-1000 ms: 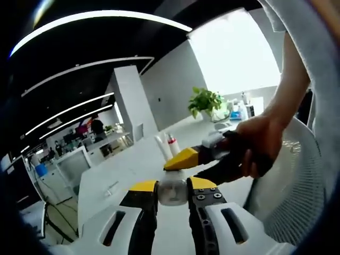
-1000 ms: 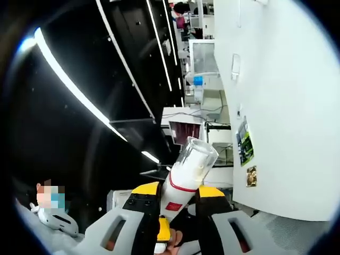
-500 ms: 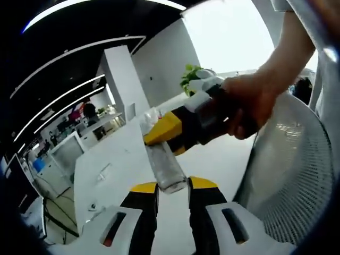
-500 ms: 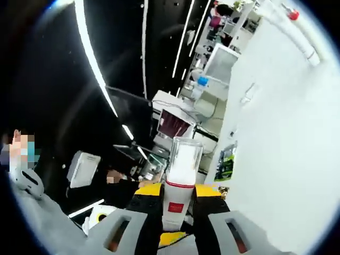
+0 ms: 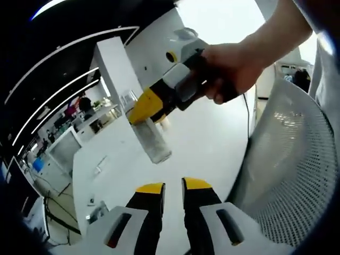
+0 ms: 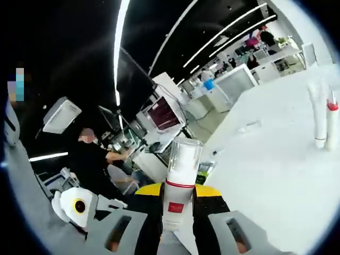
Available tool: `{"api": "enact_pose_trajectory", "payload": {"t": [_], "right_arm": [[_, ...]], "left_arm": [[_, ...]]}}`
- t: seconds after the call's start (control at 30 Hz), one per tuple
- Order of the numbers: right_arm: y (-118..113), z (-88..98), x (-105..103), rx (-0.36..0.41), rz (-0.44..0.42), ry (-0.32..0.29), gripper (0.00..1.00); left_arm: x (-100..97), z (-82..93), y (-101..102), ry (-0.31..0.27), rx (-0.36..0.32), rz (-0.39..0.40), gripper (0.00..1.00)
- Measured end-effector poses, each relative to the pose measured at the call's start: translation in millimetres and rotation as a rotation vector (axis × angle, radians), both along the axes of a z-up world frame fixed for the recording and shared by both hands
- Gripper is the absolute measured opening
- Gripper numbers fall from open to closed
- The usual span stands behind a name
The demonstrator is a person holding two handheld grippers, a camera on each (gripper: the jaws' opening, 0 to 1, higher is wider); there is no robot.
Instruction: Arrange the skincare products in the storage area until every visible bottle or jar stands upright without overlapping.
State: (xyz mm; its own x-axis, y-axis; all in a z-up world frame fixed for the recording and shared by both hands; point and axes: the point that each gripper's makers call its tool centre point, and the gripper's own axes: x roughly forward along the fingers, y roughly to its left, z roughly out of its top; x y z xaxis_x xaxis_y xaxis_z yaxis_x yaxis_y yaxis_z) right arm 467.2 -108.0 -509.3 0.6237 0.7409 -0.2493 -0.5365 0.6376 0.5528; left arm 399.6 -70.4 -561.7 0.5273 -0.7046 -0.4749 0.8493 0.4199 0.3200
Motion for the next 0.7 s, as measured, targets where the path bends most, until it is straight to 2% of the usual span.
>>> {"api": "enact_pose_trajectory", "payload": {"t": [0.1,0.2,0.37,0.57,0.7], "right_arm": [[-3,1.0,5,-0.045,-0.006,-0.038,0.13],[-11,-1.2,12,-0.131,-0.022,-0.080,0.13],[-26,-3.6,23,-0.221,-0.056,-0.135,0.13],[-54,-10.7,37,-0.296,-0.132,-0.159,0.13],[-77,-18.3,45,-0.355,-0.184,-0.158,0.13]], "left_arm": [[-1.1,-2.8,-1,0.001,0.016,-0.008,0.15],[-1.6,-10.2,0,0.011,0.056,-0.011,0.15],[-2.0,-11.3,1,0.009,0.066,-0.016,0.13],[-3.6,-17.3,2,0.002,0.110,-0.027,0.11],[-2.7,-16.7,2,-0.009,0.114,-0.028,0.10]]}}
